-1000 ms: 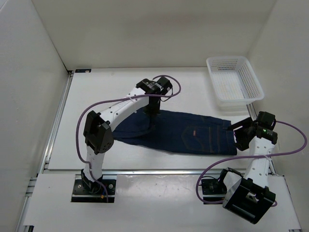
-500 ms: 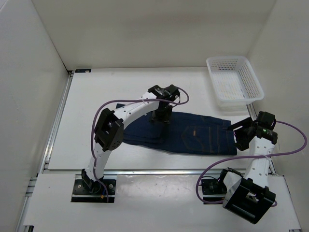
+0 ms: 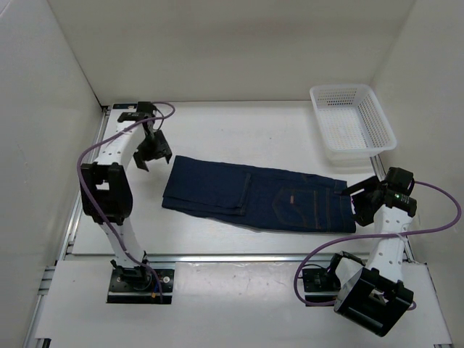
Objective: Fold and stack the trousers
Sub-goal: Fold the trousers
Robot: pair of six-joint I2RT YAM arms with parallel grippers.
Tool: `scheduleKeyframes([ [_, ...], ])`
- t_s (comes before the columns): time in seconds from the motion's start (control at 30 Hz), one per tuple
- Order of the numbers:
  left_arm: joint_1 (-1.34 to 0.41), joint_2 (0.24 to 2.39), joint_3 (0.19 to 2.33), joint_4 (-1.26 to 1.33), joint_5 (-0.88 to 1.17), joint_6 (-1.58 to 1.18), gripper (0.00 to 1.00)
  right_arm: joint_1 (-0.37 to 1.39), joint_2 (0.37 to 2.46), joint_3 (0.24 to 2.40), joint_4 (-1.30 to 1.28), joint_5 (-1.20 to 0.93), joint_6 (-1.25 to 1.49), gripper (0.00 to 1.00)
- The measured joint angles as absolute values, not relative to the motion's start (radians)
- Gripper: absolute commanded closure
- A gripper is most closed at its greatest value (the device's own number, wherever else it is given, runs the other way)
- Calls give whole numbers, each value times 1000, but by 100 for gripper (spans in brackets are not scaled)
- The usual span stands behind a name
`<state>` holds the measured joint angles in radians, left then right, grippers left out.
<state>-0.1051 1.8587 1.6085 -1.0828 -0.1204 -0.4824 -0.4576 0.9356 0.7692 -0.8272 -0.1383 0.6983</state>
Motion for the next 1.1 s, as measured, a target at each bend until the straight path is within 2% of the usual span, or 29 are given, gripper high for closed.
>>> scheduleKeyframes([
  [0.17, -45, 1924, 1541, -1033, -15, -440, 22, -458, 936, 769, -827, -139, 698, 20],
  [0.33, -41, 1995, 1530, -992, 99, -393, 19, -458, 939, 770, -827, -139, 698, 20],
  [0.57, -48, 1996, 1473, -976, 82, -385, 17, -458, 947, 770, -827, -139, 698, 20],
  [0.7, -40, 2000, 1435, -974, 64, -389, 23, -458, 954, 772, -827, -139, 698, 20],
  [0.83, -36, 2024, 1428, -955, 68, -396, 40, -458, 957, 772, -827, -139, 698, 20],
  [0.87, -36, 2026, 1426, -959, 74, -398, 52, -458, 957, 772, -827, -139, 698, 20],
  [0.93, -38, 2023, 1416, -952, 94, -404, 66, -458, 957, 772, -827, -139, 698, 20],
  [0.97, -39, 2023, 1414, -952, 106, -407, 87, -458, 957, 772, -827, -139, 698, 20],
  [1.0, -41, 2023, 1413, -949, 118, -417, 90, -458, 957, 772, -828, -139, 698, 20],
  [1.1, -45, 2018, 1409, -939, 138, -409, 90, -458, 957, 772, -828, -139, 698, 20],
])
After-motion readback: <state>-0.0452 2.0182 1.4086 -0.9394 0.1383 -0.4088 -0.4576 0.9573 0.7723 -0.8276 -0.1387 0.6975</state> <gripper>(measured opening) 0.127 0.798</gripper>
